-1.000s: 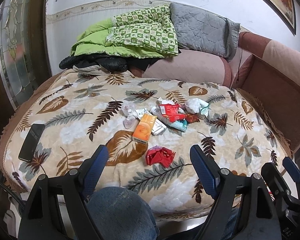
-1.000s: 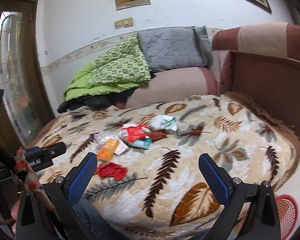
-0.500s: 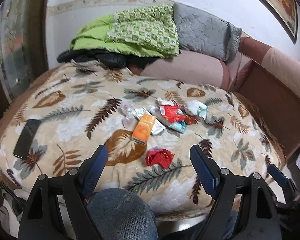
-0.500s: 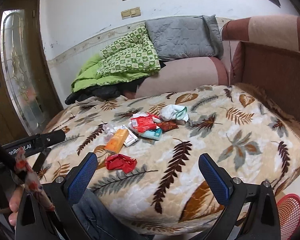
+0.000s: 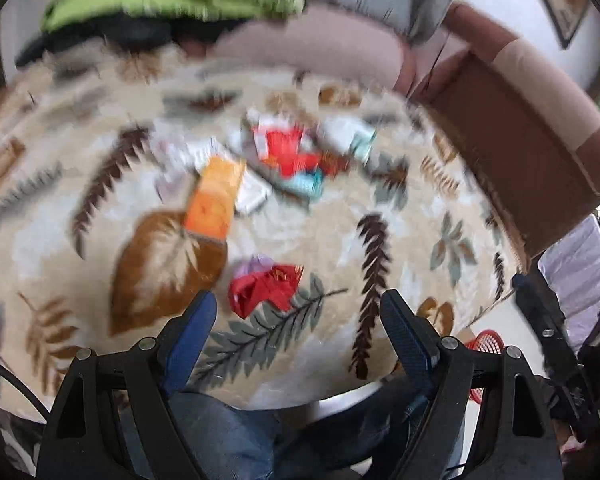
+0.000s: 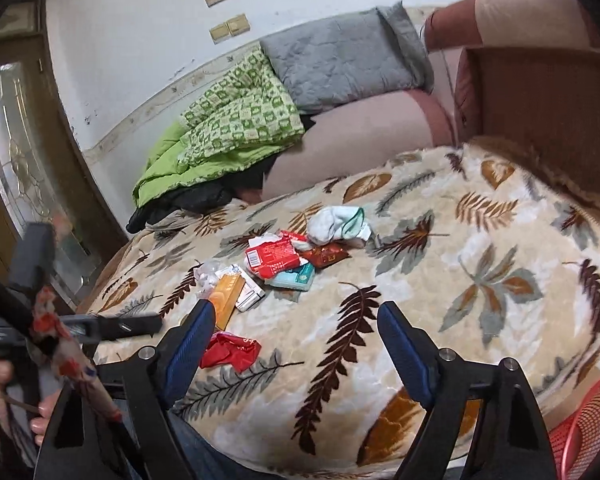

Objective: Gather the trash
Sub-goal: 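Grasp the red wrapper with the left tool while the right tool grasps the white sock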

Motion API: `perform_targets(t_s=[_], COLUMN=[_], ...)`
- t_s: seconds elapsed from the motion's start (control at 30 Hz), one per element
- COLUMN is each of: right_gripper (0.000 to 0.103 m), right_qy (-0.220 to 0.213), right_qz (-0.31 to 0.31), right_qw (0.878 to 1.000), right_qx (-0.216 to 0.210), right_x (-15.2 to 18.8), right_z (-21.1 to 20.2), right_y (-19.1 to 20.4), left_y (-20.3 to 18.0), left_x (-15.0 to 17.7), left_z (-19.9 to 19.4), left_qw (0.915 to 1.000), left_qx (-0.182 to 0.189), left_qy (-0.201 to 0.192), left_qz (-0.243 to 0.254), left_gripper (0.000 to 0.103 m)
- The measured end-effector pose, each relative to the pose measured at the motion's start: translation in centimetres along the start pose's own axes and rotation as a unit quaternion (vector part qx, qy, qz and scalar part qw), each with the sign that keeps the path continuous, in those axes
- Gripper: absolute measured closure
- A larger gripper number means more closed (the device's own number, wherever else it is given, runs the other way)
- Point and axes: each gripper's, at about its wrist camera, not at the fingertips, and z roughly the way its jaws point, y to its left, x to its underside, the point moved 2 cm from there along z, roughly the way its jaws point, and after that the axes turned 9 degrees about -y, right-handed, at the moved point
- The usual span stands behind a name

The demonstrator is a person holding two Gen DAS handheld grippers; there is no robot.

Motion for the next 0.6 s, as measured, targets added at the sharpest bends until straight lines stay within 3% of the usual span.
perform_targets(t_s=[0.2, 0.3, 0.47, 0.53, 0.6], right_gripper=[0.016, 0.016, 0.016, 0.016, 0.016], right_qy=[0.012, 0.019, 0.031, 0.050, 0.065], right_qz=[0.003, 0.010, 0.022, 0.031, 0.038], right_qw=[1.000, 0.999, 0.999, 0.998, 0.997], right_qx=[-0.016, -0.026, -0.026, -0.027, -0.027], right_x=[-0.7, -1.3, -2.7, -3.1, -3.6], right_z=[3.9, 6.0, 10.0, 12.1, 14.6], right_y=[-0.4, -0.8, -2.4, -3.1, -3.9], left_y=[2.1, 2.8, 2.7, 2.6, 2.2], left_x=[0.3, 0.5, 0.5, 0.3, 0.2], left_z=[7.5, 9.6, 11.3, 11.9, 12.3], left_qw=[0.9917, 0.9860, 0.9830, 0.9827, 0.9831], left_qx=[-0.034, -0.038, -0.065, -0.071, -0.072], left_qy=[0.108, 0.137, 0.147, 0.148, 0.150], left_qz=[-0.061, -0.088, -0.089, -0.085, -0.076], left_gripper=[0.020, 0.021, 0.042, 0.064, 0.068])
